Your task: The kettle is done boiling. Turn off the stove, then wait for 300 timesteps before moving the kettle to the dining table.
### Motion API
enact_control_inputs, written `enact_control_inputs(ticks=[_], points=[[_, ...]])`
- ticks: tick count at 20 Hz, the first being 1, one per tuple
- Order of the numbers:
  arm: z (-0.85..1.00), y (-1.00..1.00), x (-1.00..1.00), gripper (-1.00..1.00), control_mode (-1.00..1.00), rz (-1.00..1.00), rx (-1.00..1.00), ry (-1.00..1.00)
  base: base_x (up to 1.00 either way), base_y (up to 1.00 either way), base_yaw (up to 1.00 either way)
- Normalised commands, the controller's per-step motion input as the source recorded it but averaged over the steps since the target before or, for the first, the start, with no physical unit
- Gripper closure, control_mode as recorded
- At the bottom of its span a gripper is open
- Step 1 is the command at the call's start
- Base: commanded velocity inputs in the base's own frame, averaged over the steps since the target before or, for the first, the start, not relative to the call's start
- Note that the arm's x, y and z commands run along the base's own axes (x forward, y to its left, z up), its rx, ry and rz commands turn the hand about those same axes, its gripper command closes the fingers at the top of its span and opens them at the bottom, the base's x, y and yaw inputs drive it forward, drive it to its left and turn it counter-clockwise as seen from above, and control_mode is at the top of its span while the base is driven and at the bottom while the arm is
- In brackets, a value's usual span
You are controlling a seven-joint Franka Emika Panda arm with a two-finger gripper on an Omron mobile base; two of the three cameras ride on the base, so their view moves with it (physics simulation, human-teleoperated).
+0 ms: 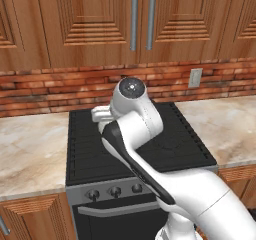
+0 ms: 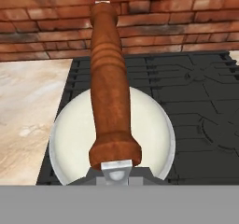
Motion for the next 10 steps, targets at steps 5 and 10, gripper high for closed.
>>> enact_control_inputs(ticks=[5, 10], points=[[0.00, 0.00, 0.00, 1.00, 1.00, 0.00, 0.00, 0.00, -0.03, 0.00, 0.00], [0.00, 0.00, 0.00, 1.00, 1.00, 0.00, 0.00, 0.00, -0.56, 0.00, -0.10]])
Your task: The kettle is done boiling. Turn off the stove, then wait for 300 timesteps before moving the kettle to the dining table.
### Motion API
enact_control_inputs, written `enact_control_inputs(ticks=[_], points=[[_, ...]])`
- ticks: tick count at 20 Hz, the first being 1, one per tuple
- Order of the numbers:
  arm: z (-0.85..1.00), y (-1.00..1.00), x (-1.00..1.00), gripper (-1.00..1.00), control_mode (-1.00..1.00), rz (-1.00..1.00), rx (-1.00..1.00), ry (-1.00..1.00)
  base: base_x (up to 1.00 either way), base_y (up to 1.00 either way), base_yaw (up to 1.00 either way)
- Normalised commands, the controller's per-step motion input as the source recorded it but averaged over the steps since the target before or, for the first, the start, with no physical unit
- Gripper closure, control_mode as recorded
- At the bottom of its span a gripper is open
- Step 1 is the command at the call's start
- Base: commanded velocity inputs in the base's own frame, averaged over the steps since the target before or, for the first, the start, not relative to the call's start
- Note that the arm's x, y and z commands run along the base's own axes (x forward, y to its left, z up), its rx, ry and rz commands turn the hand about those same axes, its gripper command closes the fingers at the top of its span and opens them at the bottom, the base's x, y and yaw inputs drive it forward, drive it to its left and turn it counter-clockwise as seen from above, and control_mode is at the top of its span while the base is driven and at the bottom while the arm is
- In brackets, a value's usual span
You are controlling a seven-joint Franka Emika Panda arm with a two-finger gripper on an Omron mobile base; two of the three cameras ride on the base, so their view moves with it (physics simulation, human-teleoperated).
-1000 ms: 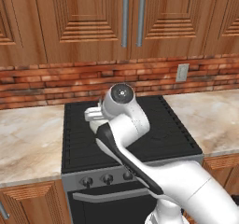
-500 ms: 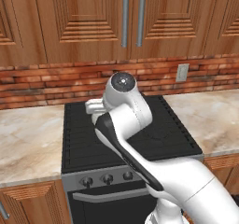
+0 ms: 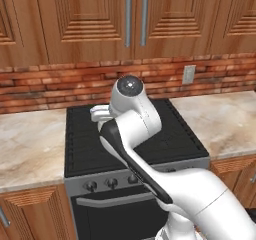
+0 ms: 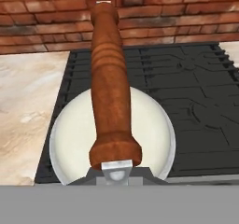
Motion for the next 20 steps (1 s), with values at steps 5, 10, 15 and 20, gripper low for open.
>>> enact_control_inputs(ticks=[5, 10, 15, 20], points=[[0.00, 0.00, 0.00, 1.00, 1.00, 0.00, 0.00, 0.00, -0.45, 0.00, -0.24], [0.00, 0.00, 0.00, 1.00, 1.00, 0.00, 0.00, 0.00, -0.29, 0.00, -0.33], [0.00, 0.00, 0.00, 1.00, 1.00, 0.00, 0.00, 0.00, -0.29, -0.01, -0.42], [0.00, 0.00, 0.00, 1.00, 1.00, 0.00, 0.00, 0.00, -0.26, -0.02, -0.49]])
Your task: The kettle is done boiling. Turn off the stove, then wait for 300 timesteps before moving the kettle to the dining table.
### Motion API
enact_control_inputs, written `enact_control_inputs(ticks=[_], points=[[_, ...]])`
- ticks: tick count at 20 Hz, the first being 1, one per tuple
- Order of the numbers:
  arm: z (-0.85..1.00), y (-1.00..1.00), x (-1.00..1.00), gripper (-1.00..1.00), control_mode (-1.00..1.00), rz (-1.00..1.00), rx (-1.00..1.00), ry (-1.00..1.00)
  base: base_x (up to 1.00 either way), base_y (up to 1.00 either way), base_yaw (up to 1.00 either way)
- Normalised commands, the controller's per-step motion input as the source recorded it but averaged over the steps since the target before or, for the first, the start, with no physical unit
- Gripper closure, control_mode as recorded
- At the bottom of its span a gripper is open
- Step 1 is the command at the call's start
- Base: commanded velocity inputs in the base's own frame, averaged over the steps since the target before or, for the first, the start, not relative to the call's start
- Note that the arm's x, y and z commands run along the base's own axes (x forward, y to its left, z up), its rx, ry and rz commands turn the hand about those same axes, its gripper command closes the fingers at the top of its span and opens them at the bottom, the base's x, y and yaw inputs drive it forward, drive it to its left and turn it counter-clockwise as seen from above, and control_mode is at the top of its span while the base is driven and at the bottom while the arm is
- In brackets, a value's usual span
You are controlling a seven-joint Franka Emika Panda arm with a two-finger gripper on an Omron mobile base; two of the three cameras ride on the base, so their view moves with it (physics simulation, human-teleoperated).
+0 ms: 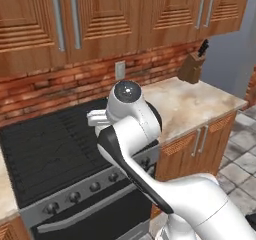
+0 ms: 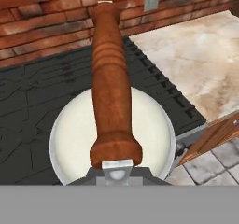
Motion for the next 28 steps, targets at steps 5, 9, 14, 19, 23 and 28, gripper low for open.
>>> enact_control_inputs(ticks=[5, 9, 14, 19, 23, 28], points=[[0.00, 0.00, 0.00, 1.00, 1.00, 0.00, 0.00, 0.00, -0.15, -0.07, -0.46], [0.00, 0.00, 0.00, 1.00, 1.00, 0.00, 0.00, 0.00, -0.15, -0.10, -0.47], [0.00, 0.00, 0.00, 1.00, 1.00, 0.00, 0.00, 0.00, -0.19, -0.23, -0.46], [0.00, 0.00, 0.00, 1.00, 1.00, 0.00, 0.00, 0.00, -0.20, -0.41, -0.42], [0.00, 0.00, 0.00, 1.00, 1.00, 0.00, 0.00, 0.00, -0.26, -0.36, -0.44], [0.00, 0.00, 0.00, 1.00, 1.00, 0.00, 0.00, 0.00, -0.17, -0.21, -0.49]])
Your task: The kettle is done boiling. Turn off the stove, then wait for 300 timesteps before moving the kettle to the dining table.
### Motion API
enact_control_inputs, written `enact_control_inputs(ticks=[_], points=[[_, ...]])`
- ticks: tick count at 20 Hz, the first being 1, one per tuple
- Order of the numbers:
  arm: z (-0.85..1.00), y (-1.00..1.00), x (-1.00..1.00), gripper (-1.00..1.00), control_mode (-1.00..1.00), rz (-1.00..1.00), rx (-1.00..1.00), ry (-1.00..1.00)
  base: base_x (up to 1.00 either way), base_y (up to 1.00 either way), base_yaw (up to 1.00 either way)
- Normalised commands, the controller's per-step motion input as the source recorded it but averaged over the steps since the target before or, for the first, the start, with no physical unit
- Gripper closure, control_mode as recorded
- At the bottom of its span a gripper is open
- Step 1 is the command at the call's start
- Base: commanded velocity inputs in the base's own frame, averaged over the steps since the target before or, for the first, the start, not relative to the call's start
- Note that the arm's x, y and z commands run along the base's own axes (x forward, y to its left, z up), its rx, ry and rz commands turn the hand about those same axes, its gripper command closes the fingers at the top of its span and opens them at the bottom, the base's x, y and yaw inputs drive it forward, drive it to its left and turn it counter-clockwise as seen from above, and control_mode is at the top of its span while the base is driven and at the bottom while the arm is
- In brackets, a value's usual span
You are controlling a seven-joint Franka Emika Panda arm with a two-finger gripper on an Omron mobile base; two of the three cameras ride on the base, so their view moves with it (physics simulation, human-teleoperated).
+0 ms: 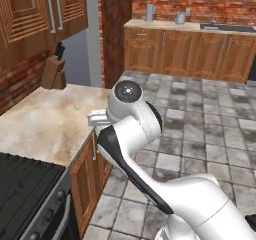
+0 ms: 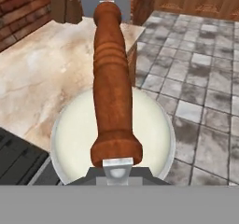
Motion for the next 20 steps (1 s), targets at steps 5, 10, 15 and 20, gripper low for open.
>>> enact_control_inputs(ticks=[5, 10, 15, 20], points=[[0.00, 0.00, 0.00, 1.00, 1.00, 0.00, 0.00, 0.00, -0.07, -0.27, -0.48], [0.00, 0.00, 0.00, 1.00, 1.00, 0.00, 0.00, 0.00, 0.00, -0.23, -0.46], [0.00, 0.00, 0.00, 1.00, 1.00, 0.00, 0.00, 0.00, 0.00, -0.33, -0.41], [0.00, 0.00, 0.00, 1.00, 1.00, 0.00, 0.00, 0.00, 0.12, -0.29, -0.37]])
